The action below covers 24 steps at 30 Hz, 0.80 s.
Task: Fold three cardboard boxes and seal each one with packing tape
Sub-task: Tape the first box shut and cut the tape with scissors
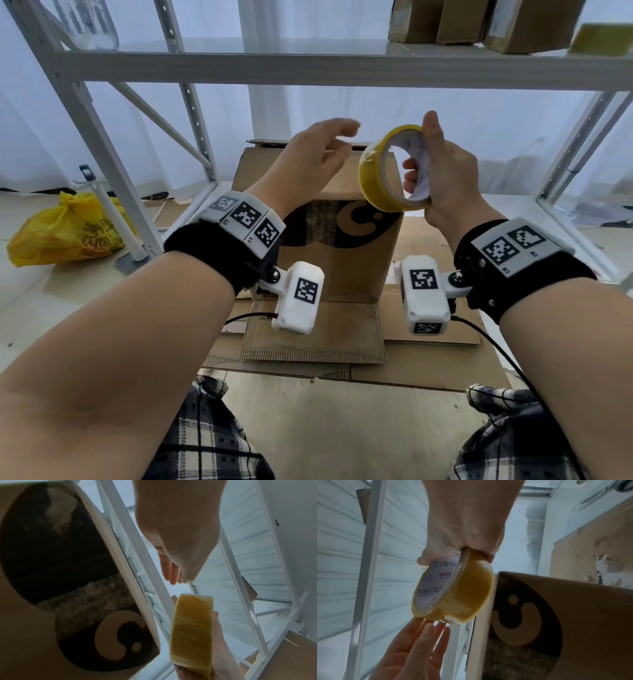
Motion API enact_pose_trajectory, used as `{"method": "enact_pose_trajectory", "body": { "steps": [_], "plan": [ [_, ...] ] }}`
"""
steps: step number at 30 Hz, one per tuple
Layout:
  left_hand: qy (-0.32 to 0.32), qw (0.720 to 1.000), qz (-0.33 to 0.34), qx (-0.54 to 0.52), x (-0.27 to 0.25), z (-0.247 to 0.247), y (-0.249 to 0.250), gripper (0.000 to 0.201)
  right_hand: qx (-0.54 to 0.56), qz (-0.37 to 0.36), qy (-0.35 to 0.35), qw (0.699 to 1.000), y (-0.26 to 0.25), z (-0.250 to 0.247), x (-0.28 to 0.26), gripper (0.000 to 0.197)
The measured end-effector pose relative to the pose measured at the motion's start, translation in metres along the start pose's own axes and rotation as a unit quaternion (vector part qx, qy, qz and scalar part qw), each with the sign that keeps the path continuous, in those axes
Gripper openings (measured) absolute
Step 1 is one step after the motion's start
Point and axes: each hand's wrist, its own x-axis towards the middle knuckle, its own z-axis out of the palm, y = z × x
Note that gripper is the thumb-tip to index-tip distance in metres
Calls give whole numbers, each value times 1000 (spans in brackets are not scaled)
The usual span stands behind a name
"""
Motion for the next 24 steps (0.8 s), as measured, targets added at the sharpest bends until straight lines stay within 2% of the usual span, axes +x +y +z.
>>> {"method": "enact_pose_trajectory", "body": {
  "steps": [1, 3, 10, 15, 19, 24],
  "plan": [
    [-24, 1000, 3, -8, -1, 1, 1, 37, -4, -1, 0, 1000, 1, 1, -1, 43],
    [-39, 999, 14, -5, -2, 6, 3, 37, -3, 6, 7, 1000, 3, 3, -2, 43],
    [16, 999, 7, -42, -2, 11, 1, 22, 32, 14, 28, 999, 5, 3, -1, 42],
    [-15, 997, -1, -70, -3, 5, -1, 12, 9, 12, 7, 1000, 6, 2, -1, 43],
    [-47, 998, 29, -3, -3, 0, 0, 8, 5, 9, -8, 1000, 4, 1, -4, 41],
    [-49, 992, 56, 104, -4, 4, 2, 3, -32, 13, 0, 999, -1, 7, -6, 44]
  ]
}}
